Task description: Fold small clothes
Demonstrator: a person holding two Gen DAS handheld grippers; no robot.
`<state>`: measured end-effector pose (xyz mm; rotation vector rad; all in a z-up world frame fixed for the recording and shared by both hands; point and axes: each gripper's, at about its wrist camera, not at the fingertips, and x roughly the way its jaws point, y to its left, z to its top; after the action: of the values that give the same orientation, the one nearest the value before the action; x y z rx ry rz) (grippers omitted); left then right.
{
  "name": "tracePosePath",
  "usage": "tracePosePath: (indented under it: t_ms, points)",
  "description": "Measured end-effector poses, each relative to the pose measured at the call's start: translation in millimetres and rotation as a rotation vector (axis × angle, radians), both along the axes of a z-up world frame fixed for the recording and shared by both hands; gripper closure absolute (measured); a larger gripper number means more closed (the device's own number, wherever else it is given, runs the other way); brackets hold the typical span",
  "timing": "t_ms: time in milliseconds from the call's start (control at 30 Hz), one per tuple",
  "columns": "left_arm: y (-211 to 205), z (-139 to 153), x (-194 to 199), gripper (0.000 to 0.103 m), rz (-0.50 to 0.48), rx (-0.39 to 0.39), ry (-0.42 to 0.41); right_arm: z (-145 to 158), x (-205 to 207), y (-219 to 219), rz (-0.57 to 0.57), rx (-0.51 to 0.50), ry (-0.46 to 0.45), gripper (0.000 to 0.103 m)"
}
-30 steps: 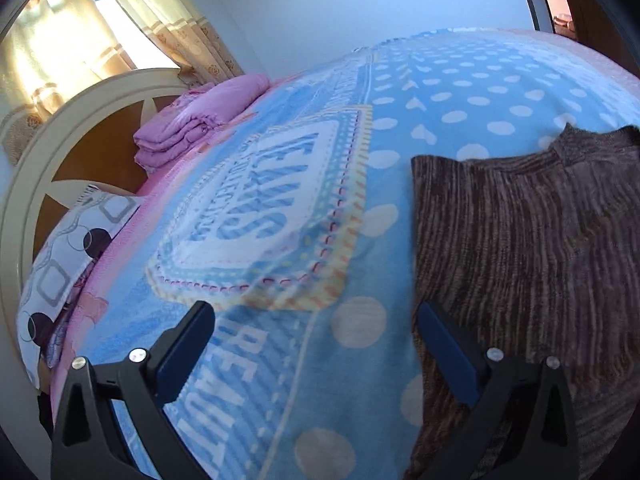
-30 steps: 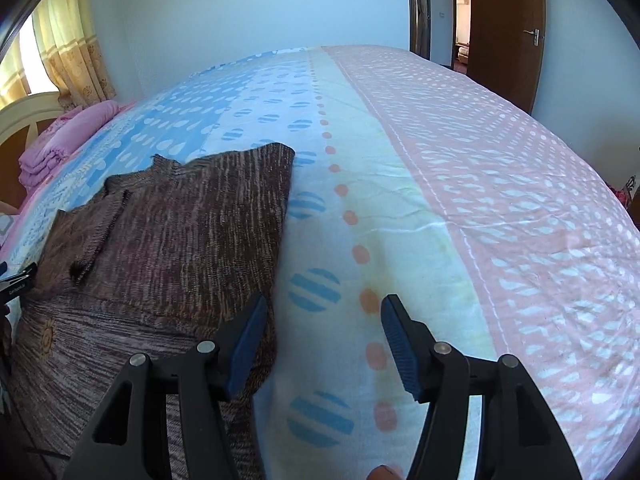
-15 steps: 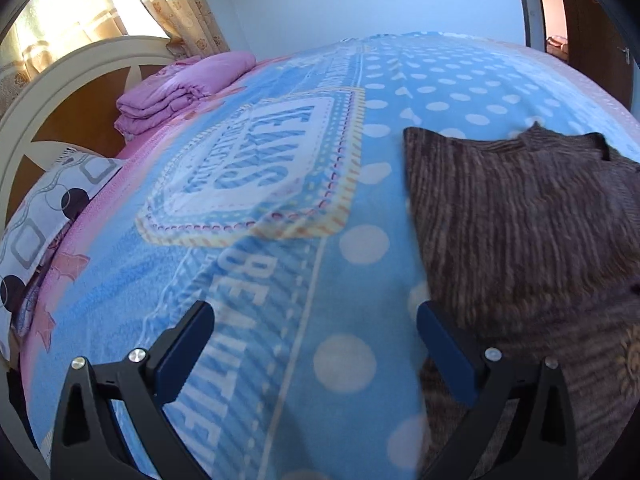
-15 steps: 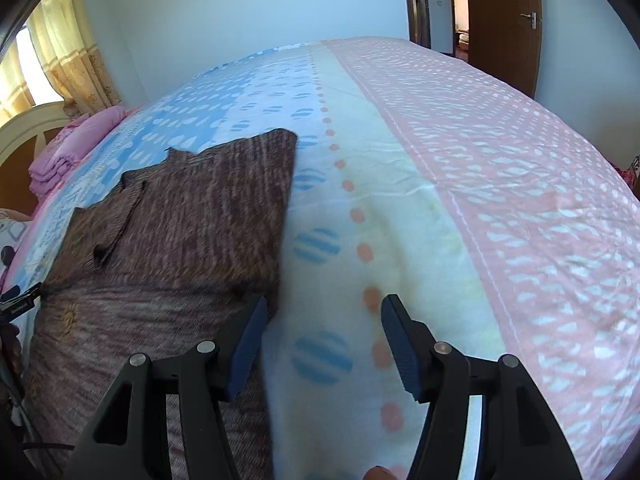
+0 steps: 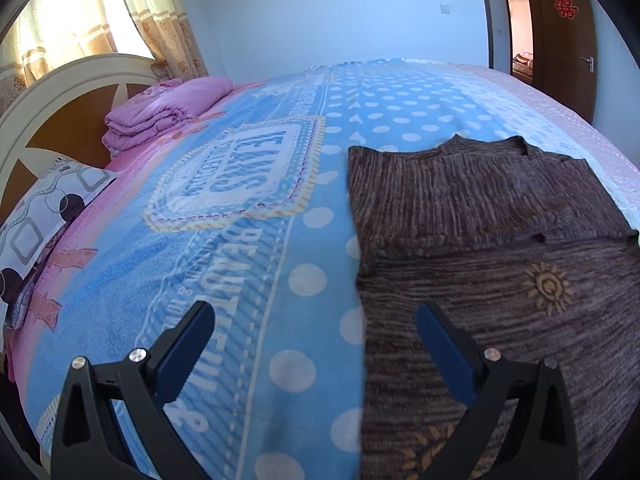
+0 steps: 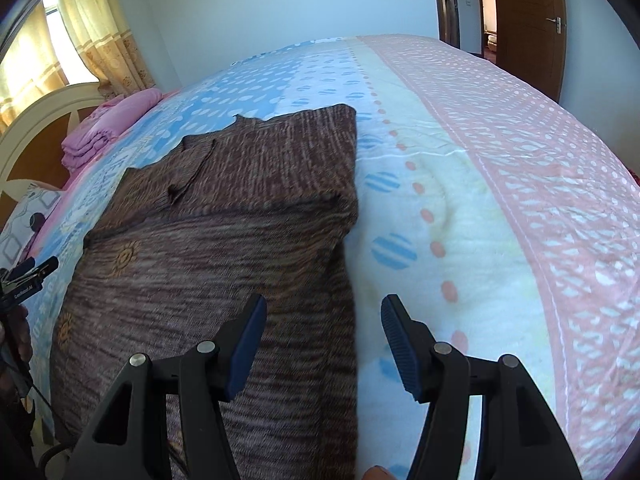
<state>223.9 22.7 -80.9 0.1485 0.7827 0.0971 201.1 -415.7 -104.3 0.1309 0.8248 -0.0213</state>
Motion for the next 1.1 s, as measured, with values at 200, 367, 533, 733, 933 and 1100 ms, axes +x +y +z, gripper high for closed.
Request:
tracePosePath:
  t_ms: [200, 367, 533, 733, 933, 1100]
  points:
    - [-2.9, 1.8, -21.1, 0.000, -0.025, -0.012, 0.004, -3.2, -18.2, 17.4, 0.041, -0.001, 0.015, 0.043]
    - [-6.3, -1.5, -39.7, 0.000, -0.046, -0.011, 0.015, -8.6, -32.1, 31.7, 0.073, -0.009, 0.033, 0.042]
    - [-7.6, -5.7, -56.6, 0.000, -0.061, -0.018, 0.029, -11.7, -45.6, 40.2, 0.094, -0.018, 0.046, 0.042]
    - [-14.1, -9.7, -77.1, 0.000, -0.094, 0.001, 0.039, -14.8, -58.5, 45.5, 0.096, -0.023, 0.057, 0.042]
    - [-18.2, -13.5, -90.6, 0.000, -0.116, -0.001, 0.048, -18.7, -70.1, 47.5, 0.095, -0.026, 0.063, 0.042]
    - [-17.3, -20.6, -99.6, 0.000, -0.118, -0.004, 0.065, -21.3, -79.6, 46.4, 0.091, -0.024, 0.068, 0.042]
